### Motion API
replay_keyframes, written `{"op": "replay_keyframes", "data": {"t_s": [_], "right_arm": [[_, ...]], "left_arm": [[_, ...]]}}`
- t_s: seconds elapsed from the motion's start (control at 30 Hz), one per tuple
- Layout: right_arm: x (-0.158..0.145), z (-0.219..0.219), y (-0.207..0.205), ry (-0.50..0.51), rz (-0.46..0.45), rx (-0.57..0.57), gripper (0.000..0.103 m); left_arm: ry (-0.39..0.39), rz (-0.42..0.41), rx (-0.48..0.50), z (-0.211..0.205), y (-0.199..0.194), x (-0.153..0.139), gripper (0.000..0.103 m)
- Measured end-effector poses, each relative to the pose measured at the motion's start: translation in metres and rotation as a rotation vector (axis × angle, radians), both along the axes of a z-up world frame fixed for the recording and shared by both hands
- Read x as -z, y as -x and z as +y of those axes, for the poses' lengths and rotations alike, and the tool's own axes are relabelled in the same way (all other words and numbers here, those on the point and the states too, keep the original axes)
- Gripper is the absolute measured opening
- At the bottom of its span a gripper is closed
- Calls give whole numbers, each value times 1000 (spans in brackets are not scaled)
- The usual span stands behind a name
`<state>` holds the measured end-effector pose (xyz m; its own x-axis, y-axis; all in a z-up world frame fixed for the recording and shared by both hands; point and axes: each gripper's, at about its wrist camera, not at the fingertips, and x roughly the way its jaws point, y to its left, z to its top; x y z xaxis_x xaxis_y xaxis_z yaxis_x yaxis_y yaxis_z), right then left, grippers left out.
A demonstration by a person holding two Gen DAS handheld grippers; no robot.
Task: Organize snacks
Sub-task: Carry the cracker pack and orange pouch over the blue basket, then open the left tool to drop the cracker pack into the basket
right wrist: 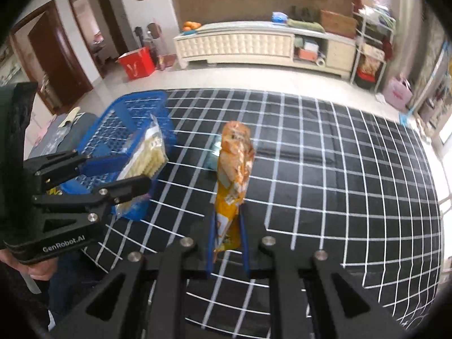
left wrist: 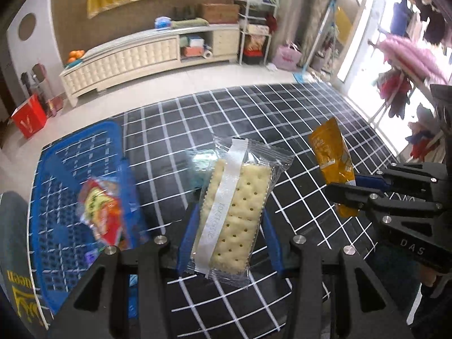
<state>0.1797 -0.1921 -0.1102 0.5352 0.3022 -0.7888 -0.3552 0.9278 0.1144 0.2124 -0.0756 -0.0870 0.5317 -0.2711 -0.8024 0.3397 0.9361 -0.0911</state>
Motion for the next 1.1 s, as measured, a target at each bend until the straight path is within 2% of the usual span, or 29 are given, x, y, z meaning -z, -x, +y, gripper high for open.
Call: {"op": "replay_keyframes", "data": {"t_s": [0.37, 0.47, 0.7, 0.93, 1.1], "right_arm": [[-14, 81, 4, -4, -30, -127, 19], [-15, 98, 3, -6, -33, -163, 19], [-15, 143, 0, -2, -36, -241, 19], [-8, 170, -6, 11, -20, -269, 19], [2, 176, -16, 20, 2, -252, 19]], "left_arm": [[19, -63, -113, 86, 30, -25, 42], [36, -53, -144, 109, 33, -24, 42], [11, -53, -234, 161, 45, -23, 42], [5, -48, -277, 191, 40, -19, 42], [-13, -28, -245, 196, 25, -5, 42]]}}
